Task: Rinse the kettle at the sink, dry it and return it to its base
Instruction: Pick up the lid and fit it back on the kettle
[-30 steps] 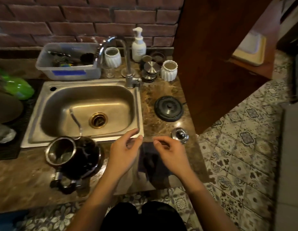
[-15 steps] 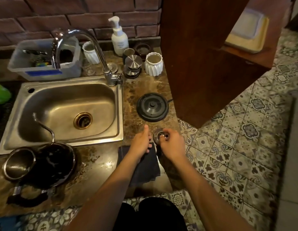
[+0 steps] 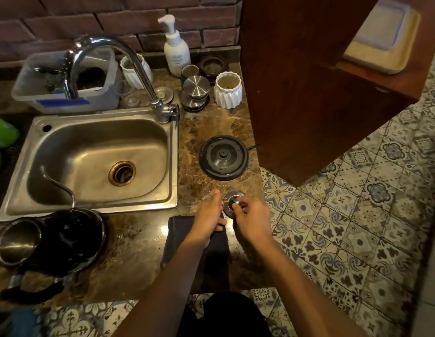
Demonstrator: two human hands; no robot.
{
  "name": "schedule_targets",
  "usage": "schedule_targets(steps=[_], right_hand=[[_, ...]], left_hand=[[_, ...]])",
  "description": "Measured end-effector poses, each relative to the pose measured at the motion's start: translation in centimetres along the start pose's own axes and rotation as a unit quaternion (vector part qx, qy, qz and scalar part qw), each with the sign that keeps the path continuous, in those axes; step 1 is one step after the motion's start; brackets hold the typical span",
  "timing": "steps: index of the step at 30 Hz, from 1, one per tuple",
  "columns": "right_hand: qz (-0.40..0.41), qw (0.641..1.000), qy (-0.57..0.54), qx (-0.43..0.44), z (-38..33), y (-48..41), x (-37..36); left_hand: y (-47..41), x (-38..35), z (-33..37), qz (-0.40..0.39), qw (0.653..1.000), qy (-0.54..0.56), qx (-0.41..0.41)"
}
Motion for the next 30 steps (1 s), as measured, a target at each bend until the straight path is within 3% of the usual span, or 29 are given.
schedule_targets(steps=[16, 30], right_hand=[[0.01, 0.997, -0.034, 0.069, -4.2, 2.8, 0.2], [0.018, 0.987, -0.051, 0.153, -12.6, 9.4, -3.3]], left_hand=[[2.5, 4.9, -1.8, 0.057, 0.99, 0.132, 0.015], [7.8, 15.2, -2.8, 0.106, 0.975, 0.192, -0.019]])
Point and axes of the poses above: each hand's wrist, its own y-axis away from the middle knuckle, its own x-axis out of the back of the hand, z = x × y, the point moved 7 cm from there along -y, towards the middle knuckle, and after that the axes turned 4 degrees about y, right-handed, at the moved point
